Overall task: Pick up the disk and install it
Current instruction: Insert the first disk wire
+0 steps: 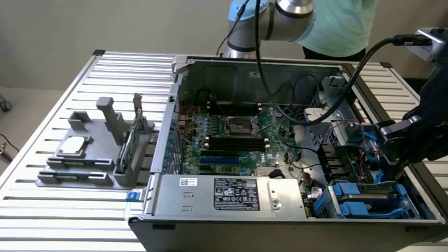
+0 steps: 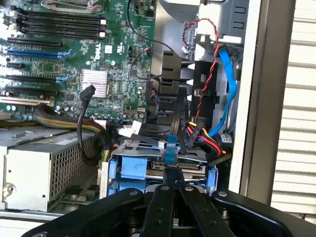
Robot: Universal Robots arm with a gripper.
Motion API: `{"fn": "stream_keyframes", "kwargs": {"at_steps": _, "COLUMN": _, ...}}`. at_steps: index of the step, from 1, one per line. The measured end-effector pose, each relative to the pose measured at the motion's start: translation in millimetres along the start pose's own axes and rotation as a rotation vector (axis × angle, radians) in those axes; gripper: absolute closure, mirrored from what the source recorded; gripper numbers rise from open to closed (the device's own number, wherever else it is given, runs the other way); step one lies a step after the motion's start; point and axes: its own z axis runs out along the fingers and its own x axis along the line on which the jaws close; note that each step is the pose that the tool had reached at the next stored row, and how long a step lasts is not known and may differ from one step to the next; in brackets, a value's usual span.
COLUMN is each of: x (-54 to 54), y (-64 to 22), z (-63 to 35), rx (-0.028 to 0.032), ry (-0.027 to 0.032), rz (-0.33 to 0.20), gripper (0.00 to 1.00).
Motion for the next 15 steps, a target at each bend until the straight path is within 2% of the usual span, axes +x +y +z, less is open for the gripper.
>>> {"fn": "stream_keyframes", "kwargs": {"at_steps": 15, "x": 0.0, "y": 0.0, "z": 0.0, "rx": -0.0007, "ry": -0.0085, "rz": 0.270, "gripper": 0.89}}
